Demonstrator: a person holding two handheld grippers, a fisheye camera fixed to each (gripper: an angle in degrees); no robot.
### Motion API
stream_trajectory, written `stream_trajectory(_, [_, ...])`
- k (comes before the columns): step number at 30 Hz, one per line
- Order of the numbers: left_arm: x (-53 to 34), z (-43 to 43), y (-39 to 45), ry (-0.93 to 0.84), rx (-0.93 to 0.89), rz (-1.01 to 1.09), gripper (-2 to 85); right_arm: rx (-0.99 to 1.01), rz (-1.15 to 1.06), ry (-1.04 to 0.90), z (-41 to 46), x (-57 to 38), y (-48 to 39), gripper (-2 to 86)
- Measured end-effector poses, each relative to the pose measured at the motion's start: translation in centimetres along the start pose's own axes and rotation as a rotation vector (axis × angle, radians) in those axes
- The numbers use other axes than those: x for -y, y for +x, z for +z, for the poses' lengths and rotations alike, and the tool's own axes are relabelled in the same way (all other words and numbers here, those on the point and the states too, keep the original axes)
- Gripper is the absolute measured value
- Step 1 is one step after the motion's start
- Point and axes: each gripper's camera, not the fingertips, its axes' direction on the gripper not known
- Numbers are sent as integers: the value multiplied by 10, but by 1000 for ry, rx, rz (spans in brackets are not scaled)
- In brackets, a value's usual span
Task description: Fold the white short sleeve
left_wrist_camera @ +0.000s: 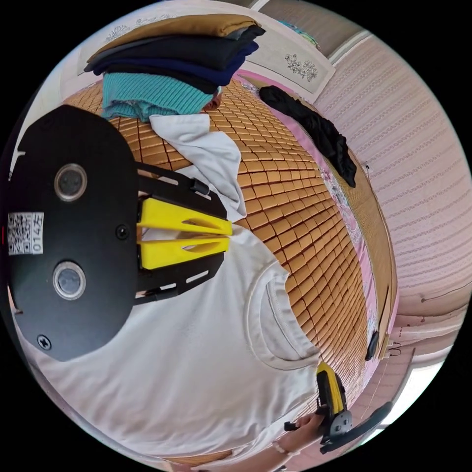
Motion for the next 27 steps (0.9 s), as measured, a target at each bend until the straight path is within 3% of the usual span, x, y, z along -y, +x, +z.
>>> stream_trajectory(8, [-15, -50, 10, 57, 50, -14, 76, 17, 80, 55, -19, -33, 14, 20])
stream_trajectory(12, [-44, -100, 46, 78, 169, 116, 77, 144, 71, 167, -79, -119, 7, 49])
stream_trajectory(15, [-73, -131, 84, 75, 141, 171, 77, 136, 22, 200, -123, -209, -34, 46])
stream_trajectory(17, [-98, -150, 116, 88, 53, 186, 76, 152, 17, 184, -142, -263, -62, 47])
stream_trajectory(22, [-142, -178, 191, 78, 67, 267, 76, 164, 169, 114, -168, -395, -124, 37])
stream_trajectory(27, [-166, -209, 236, 102, 14, 301, 76, 107, 258, -12, -169, -459, -148, 45])
